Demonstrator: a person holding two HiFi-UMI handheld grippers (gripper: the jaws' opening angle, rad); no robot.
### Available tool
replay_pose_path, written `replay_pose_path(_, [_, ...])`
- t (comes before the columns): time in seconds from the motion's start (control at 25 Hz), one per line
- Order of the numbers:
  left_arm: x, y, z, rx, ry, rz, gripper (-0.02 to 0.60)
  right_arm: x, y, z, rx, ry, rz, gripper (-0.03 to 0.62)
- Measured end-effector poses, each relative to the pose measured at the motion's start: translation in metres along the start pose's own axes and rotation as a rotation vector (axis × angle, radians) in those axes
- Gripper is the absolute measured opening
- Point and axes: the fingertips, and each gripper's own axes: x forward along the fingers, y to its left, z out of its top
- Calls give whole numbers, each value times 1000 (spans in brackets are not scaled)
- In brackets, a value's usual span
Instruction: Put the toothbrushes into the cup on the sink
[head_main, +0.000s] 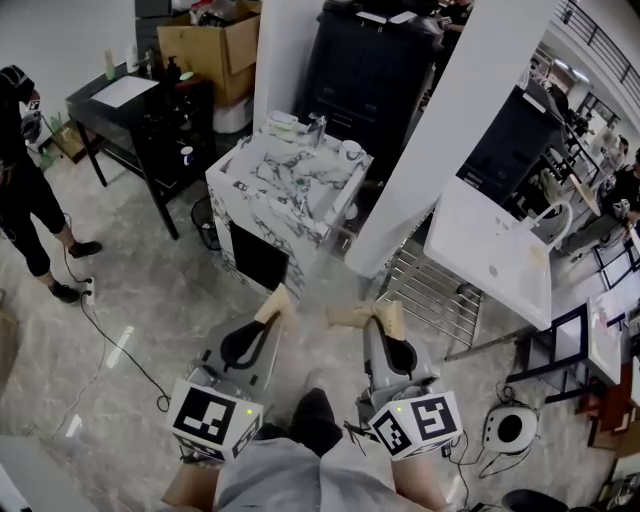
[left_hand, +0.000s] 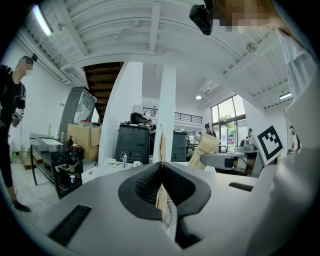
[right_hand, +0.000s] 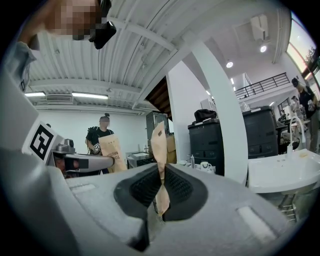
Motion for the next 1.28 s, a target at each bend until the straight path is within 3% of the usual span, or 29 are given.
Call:
replay_pose_path(0.48, [76,-2,12,7,9,32,9,46,-64,10,23,-2,51,9])
replay_pose_path(1.28, [210,-9,35,22,-5,160,9,123,-192,37,21,-19,173,9])
